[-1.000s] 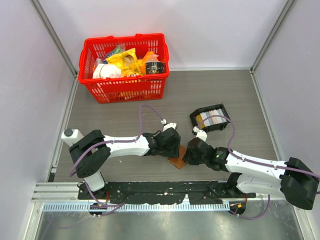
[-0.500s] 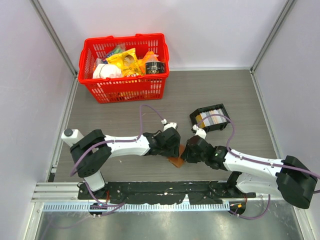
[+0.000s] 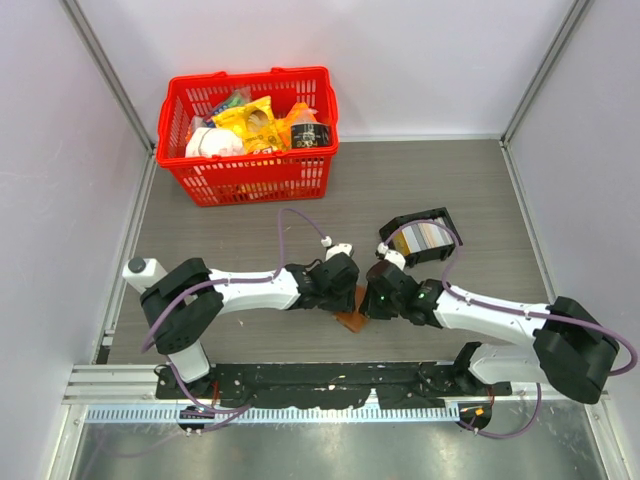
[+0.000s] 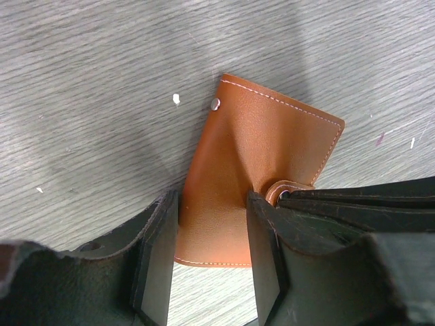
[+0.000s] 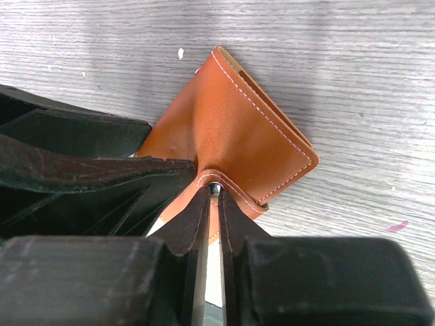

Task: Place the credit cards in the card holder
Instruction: Close the card holder at the center of the board.

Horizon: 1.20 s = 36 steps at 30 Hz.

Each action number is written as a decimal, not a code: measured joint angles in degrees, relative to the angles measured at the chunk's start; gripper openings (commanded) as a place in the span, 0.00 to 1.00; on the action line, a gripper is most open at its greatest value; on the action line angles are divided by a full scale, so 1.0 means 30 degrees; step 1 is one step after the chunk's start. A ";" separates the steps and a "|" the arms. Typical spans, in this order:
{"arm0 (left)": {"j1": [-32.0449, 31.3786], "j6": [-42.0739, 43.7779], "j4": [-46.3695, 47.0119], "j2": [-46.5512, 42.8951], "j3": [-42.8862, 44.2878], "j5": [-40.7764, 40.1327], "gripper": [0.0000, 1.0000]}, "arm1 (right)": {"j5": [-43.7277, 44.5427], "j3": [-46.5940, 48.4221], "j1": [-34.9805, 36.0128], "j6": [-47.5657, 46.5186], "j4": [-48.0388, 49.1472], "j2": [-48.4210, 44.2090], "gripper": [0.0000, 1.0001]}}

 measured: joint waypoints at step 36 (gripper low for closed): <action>-0.0051 -0.0860 0.0466 -0.1333 -0.1596 -0.1814 0.60 | -0.0685 0.1931 -0.2040 -0.3060 -0.1654 0.0488 0.36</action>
